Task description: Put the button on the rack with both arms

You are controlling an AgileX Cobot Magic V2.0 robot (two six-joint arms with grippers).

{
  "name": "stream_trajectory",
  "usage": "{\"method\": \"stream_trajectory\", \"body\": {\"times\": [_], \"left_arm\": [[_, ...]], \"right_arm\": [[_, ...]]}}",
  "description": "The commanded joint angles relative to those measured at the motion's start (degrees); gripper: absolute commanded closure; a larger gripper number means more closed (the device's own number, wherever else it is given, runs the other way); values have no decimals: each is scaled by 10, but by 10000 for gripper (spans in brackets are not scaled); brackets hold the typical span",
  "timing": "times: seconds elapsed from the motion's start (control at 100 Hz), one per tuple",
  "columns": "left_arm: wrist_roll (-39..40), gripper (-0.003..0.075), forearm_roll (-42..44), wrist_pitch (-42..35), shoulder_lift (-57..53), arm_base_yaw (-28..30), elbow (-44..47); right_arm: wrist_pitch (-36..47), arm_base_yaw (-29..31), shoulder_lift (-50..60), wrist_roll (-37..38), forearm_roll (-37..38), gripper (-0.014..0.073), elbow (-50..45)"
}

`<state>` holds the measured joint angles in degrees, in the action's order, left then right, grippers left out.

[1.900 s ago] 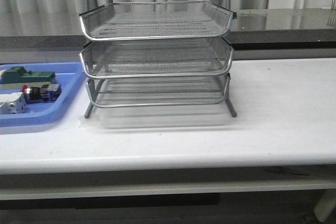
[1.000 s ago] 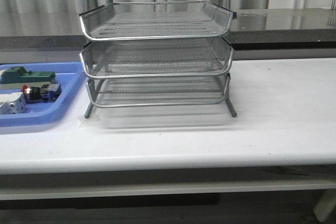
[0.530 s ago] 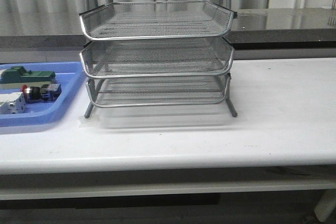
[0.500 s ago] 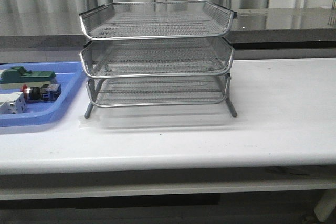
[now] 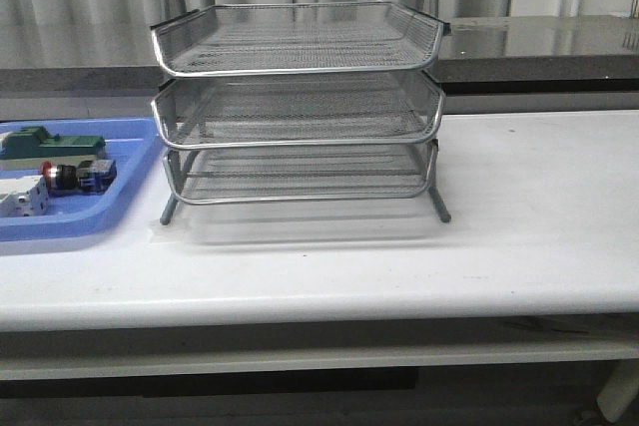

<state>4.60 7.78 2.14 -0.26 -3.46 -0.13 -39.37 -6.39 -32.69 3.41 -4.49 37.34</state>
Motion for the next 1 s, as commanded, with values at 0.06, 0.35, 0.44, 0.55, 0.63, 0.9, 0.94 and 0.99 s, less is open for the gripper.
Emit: {"method": "stream_trajectory", "body": {"times": [0.06,0.35,0.44,0.55,0.63,0.9,0.94,0.99], "left_arm": [[6,741,-2,-47,-18,1,32],[6,741,-2,-47,-18,1,32],[6,741,-2,-47,-18,1,32],[6,741,-2,-47,-18,1,32],[6,741,-2,-47,-18,1,32],[6,741,-2,-47,-18,1,32],[6,741,-2,-47,-18,1,32],[6,741,-2,-47,-18,1,32]], "right_arm": [[39,4,-65,-1,-6,660,33],[53,4,-130,-1,-68,659,33],[57,4,-141,-1,-106,636,33],[70,4,-151,-1,-141,530,33],[80,4,-158,-1,-158,426,33],[113,3,-190,-1,-214,178,33],[120,2,-200,-1,-229,178,33],[131,-1,-215,-1,-248,178,33]]}}
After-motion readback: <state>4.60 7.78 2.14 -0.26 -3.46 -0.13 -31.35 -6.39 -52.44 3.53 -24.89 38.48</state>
